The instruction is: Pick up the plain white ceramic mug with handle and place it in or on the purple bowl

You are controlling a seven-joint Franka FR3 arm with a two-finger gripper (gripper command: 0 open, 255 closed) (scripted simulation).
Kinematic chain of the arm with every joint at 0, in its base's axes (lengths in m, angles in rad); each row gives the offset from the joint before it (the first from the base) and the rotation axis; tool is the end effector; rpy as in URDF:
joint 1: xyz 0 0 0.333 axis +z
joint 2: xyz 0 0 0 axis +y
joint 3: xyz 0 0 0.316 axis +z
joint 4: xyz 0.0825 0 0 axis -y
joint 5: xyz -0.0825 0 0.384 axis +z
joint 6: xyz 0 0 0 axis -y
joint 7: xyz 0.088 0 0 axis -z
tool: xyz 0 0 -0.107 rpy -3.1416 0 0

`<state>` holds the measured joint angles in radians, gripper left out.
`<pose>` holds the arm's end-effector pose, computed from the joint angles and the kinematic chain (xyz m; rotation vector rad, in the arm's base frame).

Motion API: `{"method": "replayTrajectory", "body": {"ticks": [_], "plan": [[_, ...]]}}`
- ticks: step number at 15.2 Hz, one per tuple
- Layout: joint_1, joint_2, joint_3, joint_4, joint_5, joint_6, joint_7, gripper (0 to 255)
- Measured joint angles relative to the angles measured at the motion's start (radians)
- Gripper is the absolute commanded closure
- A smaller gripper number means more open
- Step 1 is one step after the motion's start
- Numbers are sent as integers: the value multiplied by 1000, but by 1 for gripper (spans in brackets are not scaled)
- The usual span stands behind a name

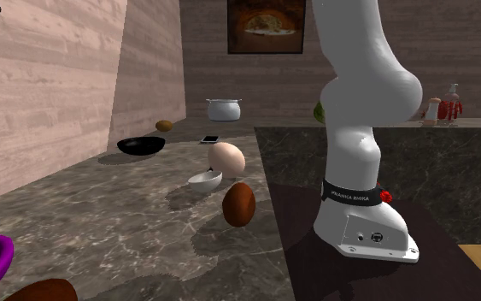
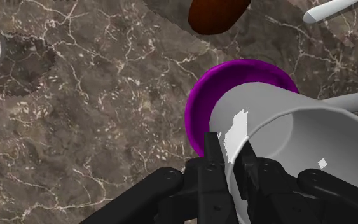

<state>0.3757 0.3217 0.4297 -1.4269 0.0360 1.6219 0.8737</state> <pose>0.4670 0.4376 0.5193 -3.0847 0.1311 0.2956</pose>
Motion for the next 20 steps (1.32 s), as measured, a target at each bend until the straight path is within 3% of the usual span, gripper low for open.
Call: {"method": "replayTrajectory", "body": {"ticks": [3, 6, 20], "plan": [[61, 105, 8, 148, -39, -43, 60, 255], [73, 124, 9, 150, -45, -25, 71, 255], [60, 129, 3, -35, -47, 162, 54, 255]]}}
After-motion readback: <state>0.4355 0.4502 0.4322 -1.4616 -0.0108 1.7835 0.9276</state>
